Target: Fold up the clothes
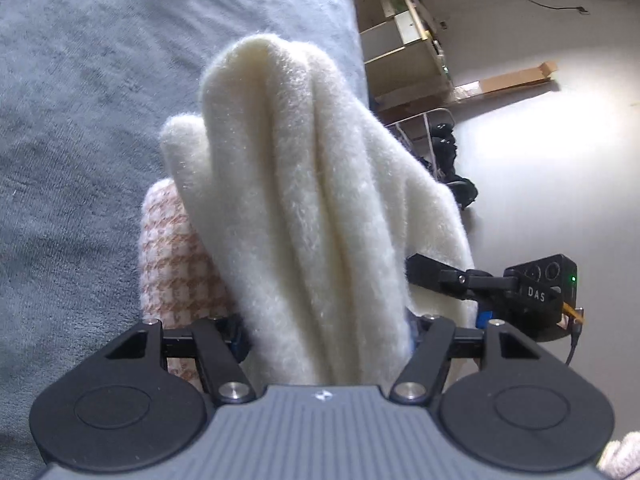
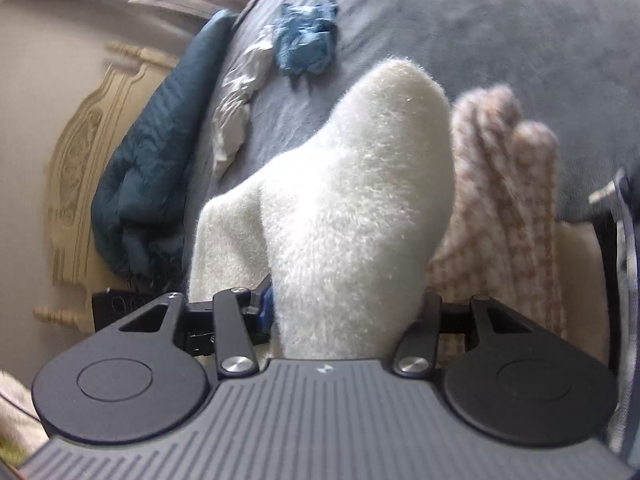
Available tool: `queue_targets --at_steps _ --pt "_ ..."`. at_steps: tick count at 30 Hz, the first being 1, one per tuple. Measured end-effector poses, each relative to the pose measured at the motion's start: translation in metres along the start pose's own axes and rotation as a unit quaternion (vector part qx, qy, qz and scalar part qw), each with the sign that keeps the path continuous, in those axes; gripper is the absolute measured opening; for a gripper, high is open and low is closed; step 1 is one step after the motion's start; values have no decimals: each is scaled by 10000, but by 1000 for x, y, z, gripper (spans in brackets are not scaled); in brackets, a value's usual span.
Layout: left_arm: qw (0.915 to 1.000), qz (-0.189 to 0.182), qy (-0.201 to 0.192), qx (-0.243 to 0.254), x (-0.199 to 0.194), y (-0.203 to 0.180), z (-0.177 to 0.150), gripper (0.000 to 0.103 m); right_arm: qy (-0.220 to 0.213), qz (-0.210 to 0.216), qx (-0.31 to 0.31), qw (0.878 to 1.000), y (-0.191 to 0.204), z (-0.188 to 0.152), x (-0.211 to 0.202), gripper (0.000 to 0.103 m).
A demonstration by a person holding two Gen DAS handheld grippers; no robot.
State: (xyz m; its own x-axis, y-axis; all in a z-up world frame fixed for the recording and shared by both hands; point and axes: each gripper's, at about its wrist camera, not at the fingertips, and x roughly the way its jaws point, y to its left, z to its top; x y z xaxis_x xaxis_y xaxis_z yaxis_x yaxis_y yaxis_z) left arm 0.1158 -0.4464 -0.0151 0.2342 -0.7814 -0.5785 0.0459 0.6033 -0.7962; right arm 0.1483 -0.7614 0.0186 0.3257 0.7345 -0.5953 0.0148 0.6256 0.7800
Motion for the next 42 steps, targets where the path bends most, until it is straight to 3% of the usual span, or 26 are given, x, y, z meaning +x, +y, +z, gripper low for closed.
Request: queue_targets --at_steps 6,11,17,23,26,31,34,36,39,42 --pt "9998 -58 -16 -196 18 30 3 68 55 -46 155 9999 -25 9 14 49" --pt "9998 -87 166 -79 7 35 0 74 87 66 521 9986 -37 7 12 64" --pt "9994 -57 337 26 -18 37 -7 79 59 -68 731 9973 -39 -25 -15 68" --pt "9952 -163 968 62 -32 31 -39 79 -102 -37 1177 9930 -51 -64 -37 70" --pt "9923 -148 1221 120 -21 33 -54 78 -148 -16 1320 9911 -55 -81 -44 70" --pt "9922 -9 1172 414 -7 33 -59 75 -42 -33 1378 9904 -58 -102 -49 71" --pt "9937 -101 1084 280 -6 44 -54 68 64 20 1445 9895 -65 -115 -47 71" --pt "9936 -106 1078 330 -6 48 -53 56 205 8 1429 9895 -65 -123 -39 68" --pt "9928 -130 1094 465 -13 48 -53 46 243 -111 982 9948 -48 -129 -36 52" --pt "9920 -210 1151 478 -22 47 -49 44 149 8 952 9953 -41 -131 -46 42"
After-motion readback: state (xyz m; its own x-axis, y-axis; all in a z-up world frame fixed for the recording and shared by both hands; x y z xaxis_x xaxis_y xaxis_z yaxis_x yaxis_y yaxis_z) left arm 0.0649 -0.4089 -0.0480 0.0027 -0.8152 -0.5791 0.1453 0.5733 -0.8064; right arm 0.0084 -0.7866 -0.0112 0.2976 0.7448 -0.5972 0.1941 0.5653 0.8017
